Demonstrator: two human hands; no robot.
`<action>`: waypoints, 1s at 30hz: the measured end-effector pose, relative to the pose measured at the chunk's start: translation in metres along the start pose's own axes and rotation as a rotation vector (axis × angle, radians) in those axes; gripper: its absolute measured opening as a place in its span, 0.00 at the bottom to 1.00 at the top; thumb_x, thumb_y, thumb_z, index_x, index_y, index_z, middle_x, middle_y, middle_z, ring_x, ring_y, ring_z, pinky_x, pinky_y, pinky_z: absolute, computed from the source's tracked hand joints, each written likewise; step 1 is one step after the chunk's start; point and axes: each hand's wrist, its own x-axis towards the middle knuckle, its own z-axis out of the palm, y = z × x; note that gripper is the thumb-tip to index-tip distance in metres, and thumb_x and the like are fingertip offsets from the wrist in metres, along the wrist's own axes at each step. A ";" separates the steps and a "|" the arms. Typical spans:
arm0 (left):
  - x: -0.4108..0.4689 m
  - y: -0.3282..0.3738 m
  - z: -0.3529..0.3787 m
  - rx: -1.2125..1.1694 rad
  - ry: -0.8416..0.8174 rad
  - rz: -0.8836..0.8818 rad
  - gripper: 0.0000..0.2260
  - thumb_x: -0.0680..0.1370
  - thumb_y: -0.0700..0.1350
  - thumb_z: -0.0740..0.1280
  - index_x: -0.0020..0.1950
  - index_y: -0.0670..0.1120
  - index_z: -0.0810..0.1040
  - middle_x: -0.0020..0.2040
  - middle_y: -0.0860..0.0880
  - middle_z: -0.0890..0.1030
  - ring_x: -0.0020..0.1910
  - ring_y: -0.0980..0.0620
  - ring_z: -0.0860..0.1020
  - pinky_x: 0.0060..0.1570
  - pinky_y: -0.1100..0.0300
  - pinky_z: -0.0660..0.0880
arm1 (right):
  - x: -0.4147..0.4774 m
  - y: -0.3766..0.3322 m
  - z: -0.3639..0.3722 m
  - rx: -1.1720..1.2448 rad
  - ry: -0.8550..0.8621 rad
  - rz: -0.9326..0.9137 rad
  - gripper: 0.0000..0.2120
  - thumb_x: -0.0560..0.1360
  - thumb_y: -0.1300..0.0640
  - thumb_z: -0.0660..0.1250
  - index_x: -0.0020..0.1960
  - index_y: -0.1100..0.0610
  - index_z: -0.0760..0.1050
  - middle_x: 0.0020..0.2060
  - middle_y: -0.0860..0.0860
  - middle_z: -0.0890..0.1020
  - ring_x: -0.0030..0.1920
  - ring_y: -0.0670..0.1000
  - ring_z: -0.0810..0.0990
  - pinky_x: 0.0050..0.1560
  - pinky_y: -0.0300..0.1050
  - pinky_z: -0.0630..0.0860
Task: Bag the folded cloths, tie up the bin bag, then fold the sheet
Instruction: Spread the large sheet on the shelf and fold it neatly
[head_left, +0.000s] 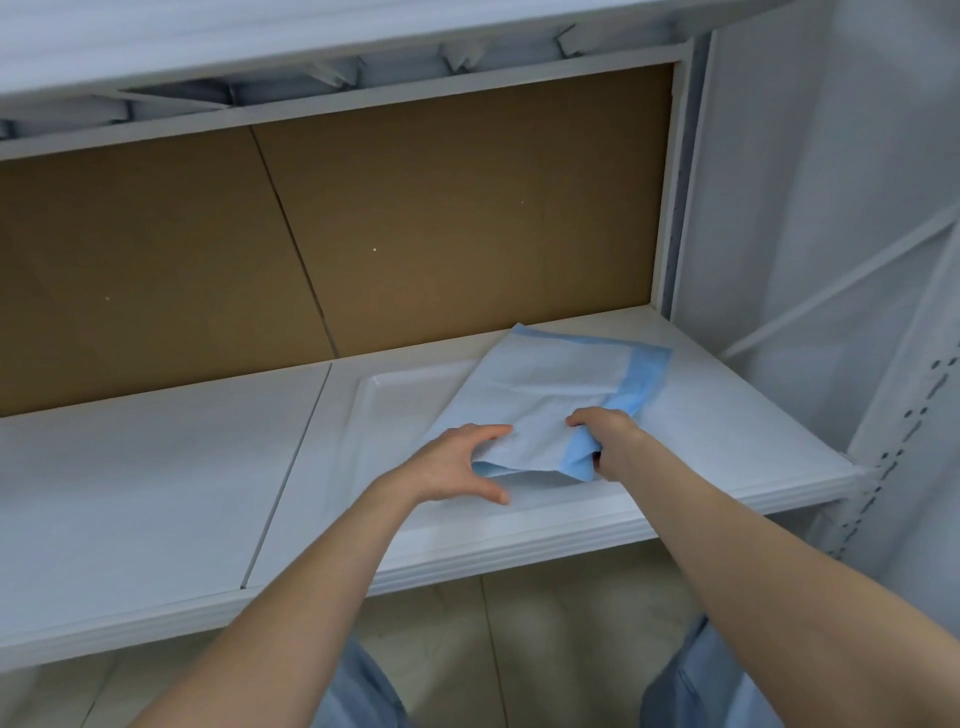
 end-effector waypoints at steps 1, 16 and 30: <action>0.003 0.006 0.005 0.028 0.030 0.033 0.35 0.69 0.54 0.75 0.73 0.59 0.64 0.69 0.55 0.68 0.67 0.54 0.67 0.68 0.58 0.66 | -0.001 -0.001 -0.001 -0.021 0.000 -0.003 0.14 0.75 0.63 0.68 0.58 0.60 0.71 0.52 0.58 0.77 0.58 0.59 0.78 0.59 0.53 0.76; 0.038 0.076 0.040 -0.731 0.228 -0.258 0.09 0.81 0.48 0.59 0.46 0.44 0.73 0.38 0.50 0.69 0.37 0.54 0.68 0.40 0.58 0.64 | -0.004 -0.009 -0.063 0.181 -0.336 -0.043 0.30 0.69 0.32 0.64 0.62 0.52 0.71 0.58 0.56 0.77 0.61 0.60 0.76 0.62 0.64 0.71; 0.063 0.071 0.027 -1.070 0.625 -0.362 0.08 0.78 0.40 0.59 0.52 0.43 0.77 0.45 0.46 0.79 0.41 0.47 0.77 0.38 0.59 0.74 | 0.011 0.001 -0.058 -0.102 -0.082 -0.158 0.17 0.75 0.69 0.67 0.63 0.65 0.71 0.58 0.61 0.79 0.51 0.59 0.78 0.54 0.57 0.77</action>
